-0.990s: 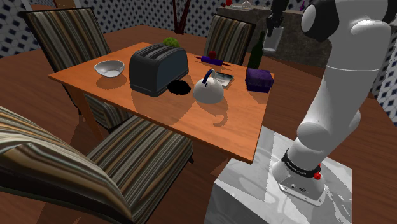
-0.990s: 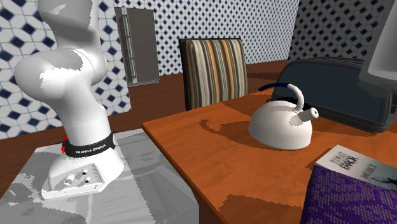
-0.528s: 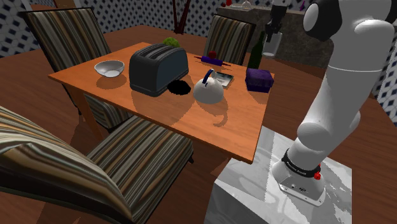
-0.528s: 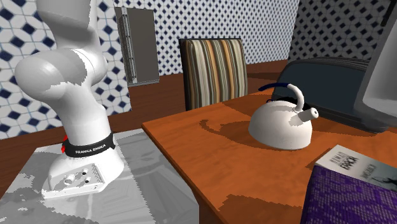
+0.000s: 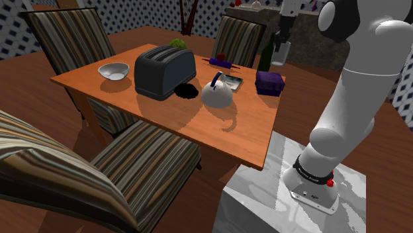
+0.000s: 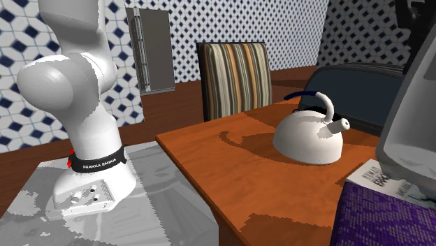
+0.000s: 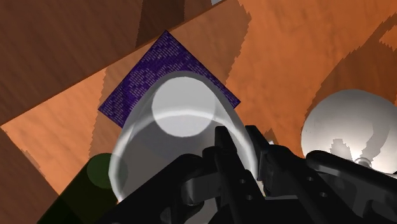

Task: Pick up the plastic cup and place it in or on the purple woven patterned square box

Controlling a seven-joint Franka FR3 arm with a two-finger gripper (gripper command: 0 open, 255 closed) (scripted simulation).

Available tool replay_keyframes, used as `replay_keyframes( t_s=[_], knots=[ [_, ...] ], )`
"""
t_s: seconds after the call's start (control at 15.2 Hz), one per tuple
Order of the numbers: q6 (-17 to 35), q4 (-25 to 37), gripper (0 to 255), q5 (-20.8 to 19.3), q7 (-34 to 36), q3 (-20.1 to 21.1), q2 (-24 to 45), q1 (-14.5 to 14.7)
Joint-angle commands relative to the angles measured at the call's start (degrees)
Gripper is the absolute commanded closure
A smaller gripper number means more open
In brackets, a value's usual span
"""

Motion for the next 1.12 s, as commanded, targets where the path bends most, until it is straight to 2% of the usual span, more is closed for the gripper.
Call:
replay_keyframes(
  t_s=[0.0,0.33,0.79,0.86,1.06],
  knots=[
    [1.7,-1.9,255,-0.2,0.1,0.1,-0.4,0.2],
    [5.8,-6.2,255,-0.2,0.1,0.2,-0.5,0.5],
    [5.8,-6.2,255,-0.2,0.1,0.2,-0.5,0.5],
    [5.8,-6.2,0,-0.2,0.1,0.2,-0.6,0.5],
    [5.8,-6.2,0,-0.2,0.1,0.2,-0.5,0.5]
  ],
)
